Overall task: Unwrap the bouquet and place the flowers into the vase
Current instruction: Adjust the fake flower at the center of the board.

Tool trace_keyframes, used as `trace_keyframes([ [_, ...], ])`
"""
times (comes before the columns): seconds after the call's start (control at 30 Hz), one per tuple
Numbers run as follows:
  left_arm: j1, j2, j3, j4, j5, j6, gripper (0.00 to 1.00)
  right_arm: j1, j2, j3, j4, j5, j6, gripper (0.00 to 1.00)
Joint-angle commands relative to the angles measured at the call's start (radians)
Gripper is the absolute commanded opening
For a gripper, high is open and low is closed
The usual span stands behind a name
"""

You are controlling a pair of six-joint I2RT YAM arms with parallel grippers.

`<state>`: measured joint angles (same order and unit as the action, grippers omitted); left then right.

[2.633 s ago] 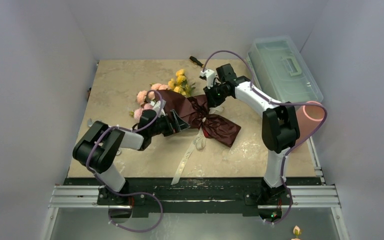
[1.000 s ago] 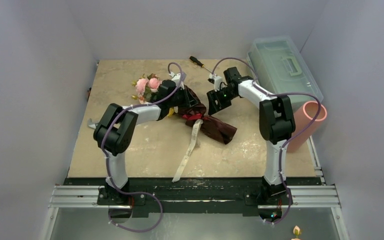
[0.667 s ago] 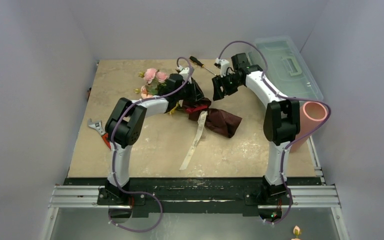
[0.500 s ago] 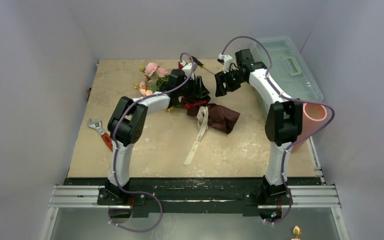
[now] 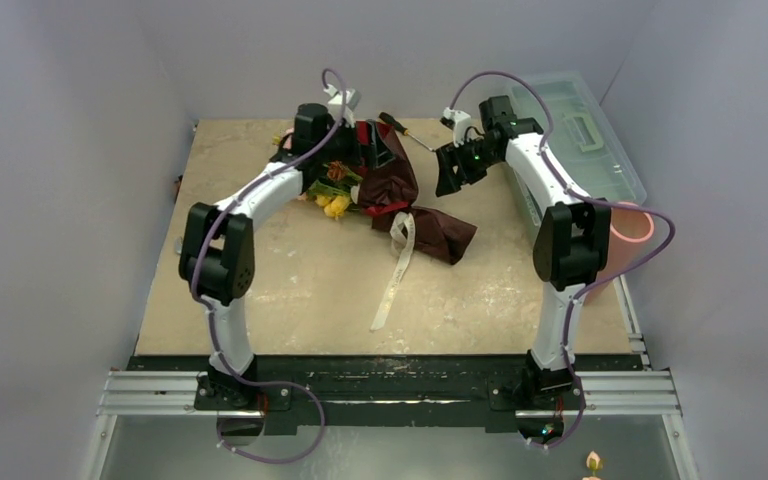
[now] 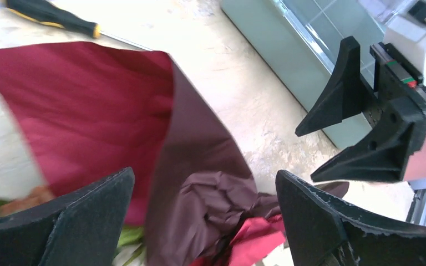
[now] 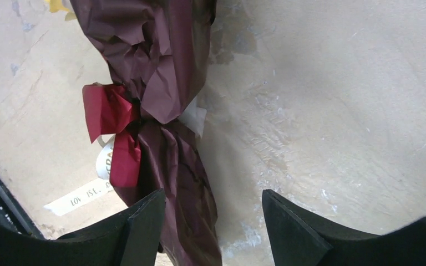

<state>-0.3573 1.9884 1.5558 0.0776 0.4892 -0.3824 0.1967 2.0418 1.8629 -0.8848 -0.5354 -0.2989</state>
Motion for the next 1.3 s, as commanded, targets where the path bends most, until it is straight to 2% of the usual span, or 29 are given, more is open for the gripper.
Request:
trace_keyframes([
  [0.0, 0.068, -0.181, -0.081, -0.093, 0.025, 0.068, 0.99, 0.001, 0.008, 0.058, -0.078, -0.084, -0.059, 0.68],
  [0.07, 0.109, -0.270, -0.192, -0.119, 0.053, 0.042, 0.96, 0.000, -0.007, 0.081, -0.101, -0.088, -0.072, 0.68],
  [0.2, 0.156, -0.466, -0.520, 0.068, 0.076, -0.046, 0.94, 0.010, -0.061, 0.101, -0.098, -0.060, -0.033, 0.73],
  [0.33, 0.159, -0.528, -0.652, 0.154, 0.050, -0.136, 0.96, 0.084, -0.081, 0.095, -0.032, 0.002, 0.029, 0.75],
  [0.5, 0.163, -0.536, -0.738, 0.226, -0.022, -0.203, 0.94, 0.209, -0.085, 0.057, 0.081, 0.111, 0.056, 0.74],
  [0.6, 0.169, -0.540, -0.785, 0.290, -0.009, -0.245, 0.93, 0.255, -0.058, 0.044, 0.107, 0.171, 0.038, 0.76],
  [0.83, 0.169, -0.517, -0.826, 0.370, -0.005, -0.281, 0.94, 0.262, 0.064, 0.056, 0.133, 0.221, 0.020, 0.77],
  [1.07, 0.169, -0.493, -0.793, 0.310, -0.017, -0.230, 0.96, 0.260, 0.165, 0.053, 0.159, 0.237, 0.008, 0.76],
  [1.17, 0.169, -0.492, -0.800, 0.299, -0.018, -0.225, 0.96, 0.250, 0.186, 0.049, 0.153, 0.241, -0.006, 0.68],
  [1.27, 0.168, -0.482, -0.827, 0.333, -0.007, -0.247, 0.96, 0.209, 0.198, 0.048, 0.130, 0.133, 0.005, 0.49],
])
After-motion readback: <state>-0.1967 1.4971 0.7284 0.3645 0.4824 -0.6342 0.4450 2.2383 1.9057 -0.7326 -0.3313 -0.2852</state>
